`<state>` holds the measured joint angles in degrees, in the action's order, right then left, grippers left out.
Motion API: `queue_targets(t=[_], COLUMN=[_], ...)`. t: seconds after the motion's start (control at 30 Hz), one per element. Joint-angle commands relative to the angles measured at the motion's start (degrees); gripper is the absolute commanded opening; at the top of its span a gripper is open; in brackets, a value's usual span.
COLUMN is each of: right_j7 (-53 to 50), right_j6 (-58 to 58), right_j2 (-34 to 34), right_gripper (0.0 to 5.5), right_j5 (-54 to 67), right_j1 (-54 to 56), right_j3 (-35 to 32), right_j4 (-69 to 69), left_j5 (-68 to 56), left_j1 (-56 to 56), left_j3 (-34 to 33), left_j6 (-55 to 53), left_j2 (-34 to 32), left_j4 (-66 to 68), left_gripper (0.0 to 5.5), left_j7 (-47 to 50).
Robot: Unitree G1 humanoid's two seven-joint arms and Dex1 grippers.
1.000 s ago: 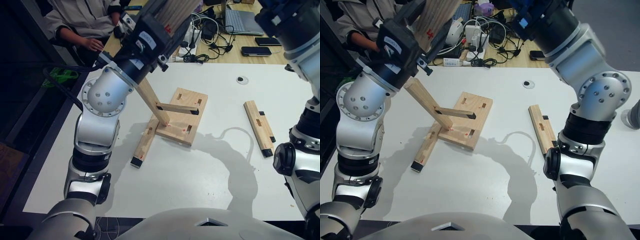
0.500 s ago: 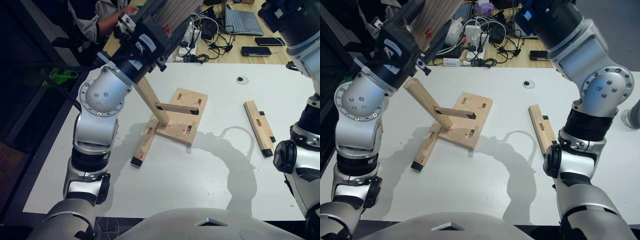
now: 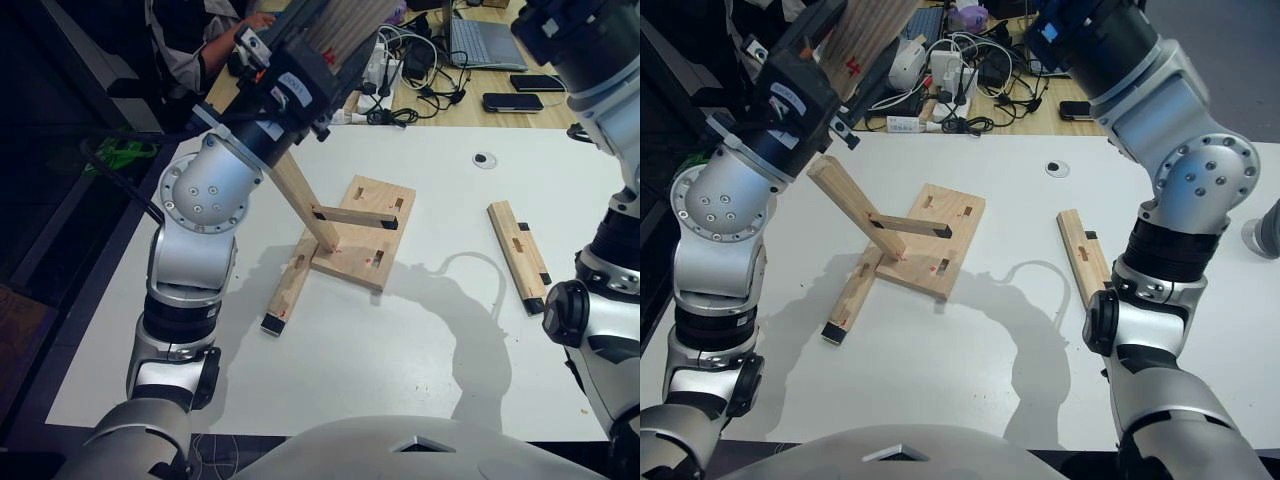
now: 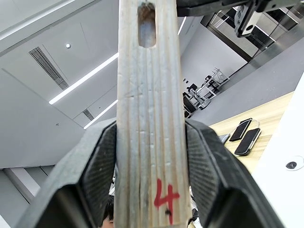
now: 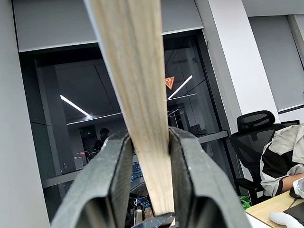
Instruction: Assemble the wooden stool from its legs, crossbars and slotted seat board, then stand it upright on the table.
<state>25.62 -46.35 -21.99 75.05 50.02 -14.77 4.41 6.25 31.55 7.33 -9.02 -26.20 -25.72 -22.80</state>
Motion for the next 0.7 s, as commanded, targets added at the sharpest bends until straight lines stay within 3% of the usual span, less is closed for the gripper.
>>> queue_targets(t=[0.03,0.47,0.5,0.7], right_j7=[0.2,1.1,1.2,1.1], right_j6=[-0.2,0.1,0.1,0.7], right_j2=[0.8,1.3,1.4,2.1], right_gripper=[1.05,1.05,1.41,2.20], right_j5=[-0.8,-2.5,-2.7,-4.5], right_j1=[2.4,3.3,3.3,4.0], right_j3=[0.5,0.2,0.2,0.3], right_j4=[-0.5,-1.7,-1.8,-2.2], left_j5=[0.6,2.1,2.3,3.1], left_j1=[0.2,0.8,0.8,0.8], left_j3=[1.0,1.0,1.0,0.9], left_j6=[2.1,2.8,2.8,3.2], left_j2=[-0.2,0.1,0.1,0.2], left_j4=[-0.2,0.8,0.8,1.1], left_gripper=[2.03,2.03,2.03,2.03], left_j7=[-1.6,-1.0,-0.9,-1.0])
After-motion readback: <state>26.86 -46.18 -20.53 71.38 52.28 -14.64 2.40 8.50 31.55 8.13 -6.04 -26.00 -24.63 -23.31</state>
